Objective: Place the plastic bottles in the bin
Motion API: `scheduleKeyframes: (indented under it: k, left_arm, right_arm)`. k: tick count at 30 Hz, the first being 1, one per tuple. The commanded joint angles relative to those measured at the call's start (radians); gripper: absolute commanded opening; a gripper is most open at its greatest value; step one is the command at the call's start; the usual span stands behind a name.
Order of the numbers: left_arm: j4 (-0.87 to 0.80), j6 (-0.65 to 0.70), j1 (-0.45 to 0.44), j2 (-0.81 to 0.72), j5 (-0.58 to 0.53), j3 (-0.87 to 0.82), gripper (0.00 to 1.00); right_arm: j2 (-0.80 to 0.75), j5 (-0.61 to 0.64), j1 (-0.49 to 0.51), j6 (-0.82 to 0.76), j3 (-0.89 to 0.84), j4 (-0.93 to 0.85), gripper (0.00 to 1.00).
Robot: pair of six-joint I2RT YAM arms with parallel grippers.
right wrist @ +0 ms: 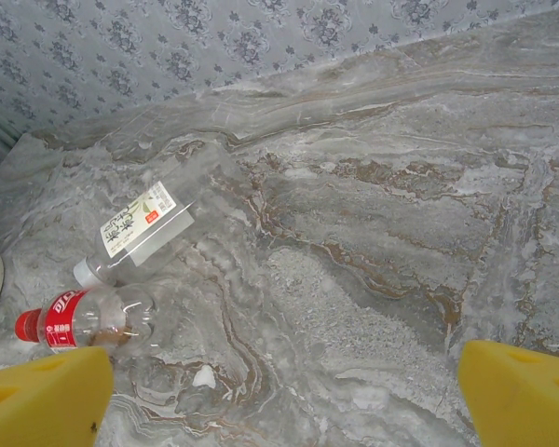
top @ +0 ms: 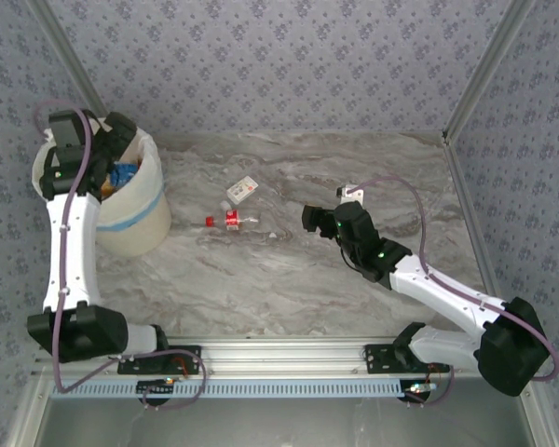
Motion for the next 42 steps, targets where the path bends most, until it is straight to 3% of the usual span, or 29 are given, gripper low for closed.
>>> scheduleKeyframes:
  k: [1, 9, 15, 21, 28, 36, 42]
  left_arm:
    - [-0.018, 0.039, -0.083, -0.053, -0.025, -0.034, 0.99]
    - [-0.033, 0.000, -0.419, -0.048, -0.166, -0.145, 0.99]
    - [0.004, -0.175, -0.598, 0.048, -0.213, -0.283, 1.00]
    - [0.119, -0.459, -0.625, 0.133, -0.173, -0.425, 0.99]
    - [0.186, -0.613, -0.627, 0.329, -0.083, -0.406, 1.00]
    - [0.174, -0.676, -0.630, 0.486, -0.155, -0.356, 0.99]
    - [0.240, -0.595, -0.631, 0.526, -0.168, -0.373, 0.88]
  right_arm:
    - [-0.007, 0.007, -0.004, 0.012, 0.017, 0.014, 0.97]
    - [0.003, -0.001, -0.005, 0.016, 0.018, 0.012, 0.97]
    - [0.003, -0.002, -0.006, 0.013, 0.017, 0.010, 0.97]
    - [-0.003, -0.004, -0.006, 0.009, 0.016, -0.003, 0.98]
    - [-0.014, 0.003, -0.009, 0.002, 0.014, -0.012, 0.98]
    - [-0.051, 0.024, -0.010, -0.001, 0.000, -0.038, 0.98]
    - [-0.065, 0.029, -0.012, 0.007, -0.014, -0.041, 0.98]
